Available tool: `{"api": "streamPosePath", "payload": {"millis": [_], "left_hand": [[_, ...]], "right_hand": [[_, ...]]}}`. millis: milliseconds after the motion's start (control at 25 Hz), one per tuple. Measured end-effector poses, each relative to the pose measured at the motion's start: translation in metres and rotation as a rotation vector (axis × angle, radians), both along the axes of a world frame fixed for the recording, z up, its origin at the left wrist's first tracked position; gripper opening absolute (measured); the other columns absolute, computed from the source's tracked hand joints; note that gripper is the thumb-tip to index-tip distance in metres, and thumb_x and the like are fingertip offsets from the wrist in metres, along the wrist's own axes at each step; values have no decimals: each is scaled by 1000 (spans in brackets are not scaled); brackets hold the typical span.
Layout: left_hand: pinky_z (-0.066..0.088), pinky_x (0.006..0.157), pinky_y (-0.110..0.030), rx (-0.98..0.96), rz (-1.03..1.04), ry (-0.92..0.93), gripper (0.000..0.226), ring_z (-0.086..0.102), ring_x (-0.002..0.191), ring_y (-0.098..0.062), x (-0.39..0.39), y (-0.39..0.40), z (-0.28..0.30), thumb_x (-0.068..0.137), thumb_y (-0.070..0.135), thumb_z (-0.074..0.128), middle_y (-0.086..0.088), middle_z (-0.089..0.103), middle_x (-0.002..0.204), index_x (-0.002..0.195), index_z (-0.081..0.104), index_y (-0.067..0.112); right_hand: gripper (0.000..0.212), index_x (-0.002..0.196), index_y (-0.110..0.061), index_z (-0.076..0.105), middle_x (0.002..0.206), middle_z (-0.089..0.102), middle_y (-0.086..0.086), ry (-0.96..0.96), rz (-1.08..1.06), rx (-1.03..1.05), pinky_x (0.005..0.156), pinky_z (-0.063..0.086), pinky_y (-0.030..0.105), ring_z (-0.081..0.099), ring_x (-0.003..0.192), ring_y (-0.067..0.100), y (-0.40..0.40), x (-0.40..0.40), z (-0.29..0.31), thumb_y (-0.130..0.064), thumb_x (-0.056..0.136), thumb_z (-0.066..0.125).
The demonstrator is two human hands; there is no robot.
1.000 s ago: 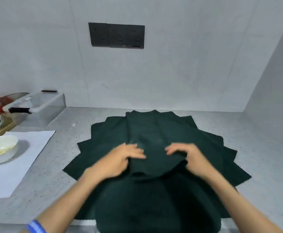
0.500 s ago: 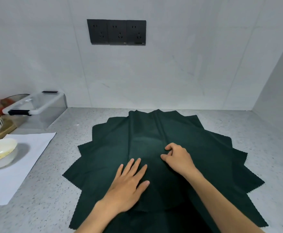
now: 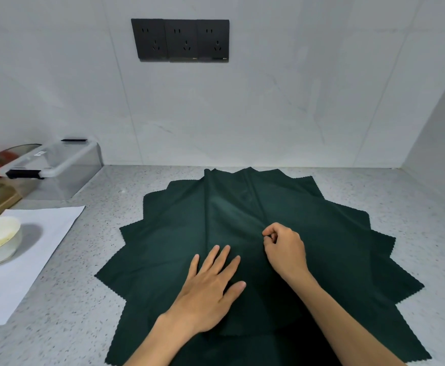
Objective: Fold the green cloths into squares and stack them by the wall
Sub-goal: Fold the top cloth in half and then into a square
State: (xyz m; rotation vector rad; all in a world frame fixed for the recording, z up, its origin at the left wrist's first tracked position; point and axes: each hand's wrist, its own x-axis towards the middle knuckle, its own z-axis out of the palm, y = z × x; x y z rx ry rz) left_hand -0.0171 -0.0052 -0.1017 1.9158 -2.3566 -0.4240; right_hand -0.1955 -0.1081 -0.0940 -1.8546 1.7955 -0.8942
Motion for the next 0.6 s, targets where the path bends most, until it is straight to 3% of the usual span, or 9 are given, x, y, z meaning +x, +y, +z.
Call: {"api": "streamPosePath", "payload": {"millis": [200,480,600], "left_hand": [[-5,122,-47,-12,60,-6,62,-10,150,-10,7,-34,10,101,57,19,7,0,165,156,12,30],[1,121,-50,-11,180,-55,60,-6,152,-20,34,-161,11,103,52,21,-1,1,166,156,15,26],[0,122,-50,-10,169,-56,60,-9,151,-19,41,-188,2,102,53,20,-1,-2,166,157,12,28]], "right_hand": [[8,80,-26,69,66,63,-11,-60,97,183,65,48,26,61,71,10,-29,6,20,-21,82,63],[7,86,-33,69,98,69,-14,-94,139,222,98,48,39,62,101,12,-118,43,21,-32,80,67],[24,105,-25,73,116,69,-6,-67,52,135,87,46,25,62,105,15,-138,48,6,-17,87,61]]}}
